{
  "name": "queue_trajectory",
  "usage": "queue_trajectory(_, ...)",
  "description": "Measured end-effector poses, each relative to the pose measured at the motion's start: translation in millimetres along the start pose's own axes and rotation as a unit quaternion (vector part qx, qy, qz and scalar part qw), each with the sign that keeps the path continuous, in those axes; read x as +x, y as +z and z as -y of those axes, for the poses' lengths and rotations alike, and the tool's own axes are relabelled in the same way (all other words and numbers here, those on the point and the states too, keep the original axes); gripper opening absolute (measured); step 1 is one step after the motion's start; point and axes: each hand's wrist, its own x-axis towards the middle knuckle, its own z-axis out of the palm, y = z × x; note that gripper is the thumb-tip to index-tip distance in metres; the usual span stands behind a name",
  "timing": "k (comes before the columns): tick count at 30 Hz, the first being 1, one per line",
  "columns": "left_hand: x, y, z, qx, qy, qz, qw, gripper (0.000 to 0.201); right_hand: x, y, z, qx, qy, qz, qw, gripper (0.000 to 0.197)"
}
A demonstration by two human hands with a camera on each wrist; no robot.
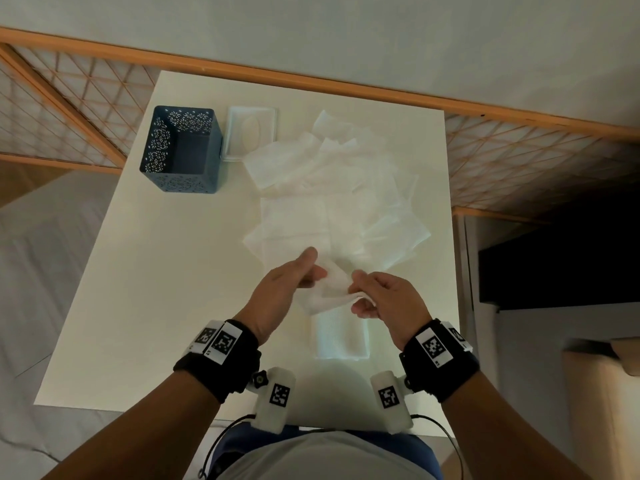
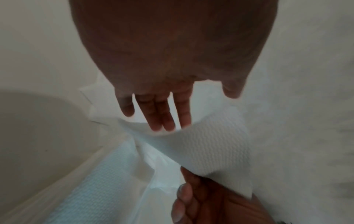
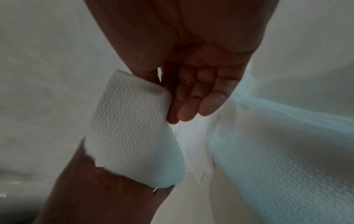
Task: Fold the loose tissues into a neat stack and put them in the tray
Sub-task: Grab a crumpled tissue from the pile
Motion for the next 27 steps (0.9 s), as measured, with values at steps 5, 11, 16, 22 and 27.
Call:
queue_trajectory(5, 7, 2, 20, 0.042, -0.091, -0.087, 0.991, 0.053, -3, -2, -16, -0.015, -0.048, 0.000, 0.999, 0.011)
queue_trajectory(11, 10, 14, 30, -0.029, -0.134, -0.026, 0.990, 0.032, -3, -7, -34, -0.050, -0.063, -0.024, 0.996, 0.019)
queue_trajectory(16, 25, 21, 37, 0.039, -0.073, -0.033, 0.996, 0.036, 0, -12, -51, -0.161, -0.027, -0.049, 0.985, 0.023)
queue_trajectory(22, 44, 31, 52, 0.205, -0.017, -0.045, 0.978, 0.023, 6, -9, -70, -0.246, 0.004, -0.069, 0.967, 0.014)
queue_trajectory(27, 49, 33, 65, 0.233, -0.028, -0.068, 0.970, 0.019, 17, -7, -78, -0.271, 0.024, -0.083, 0.959, 0.014)
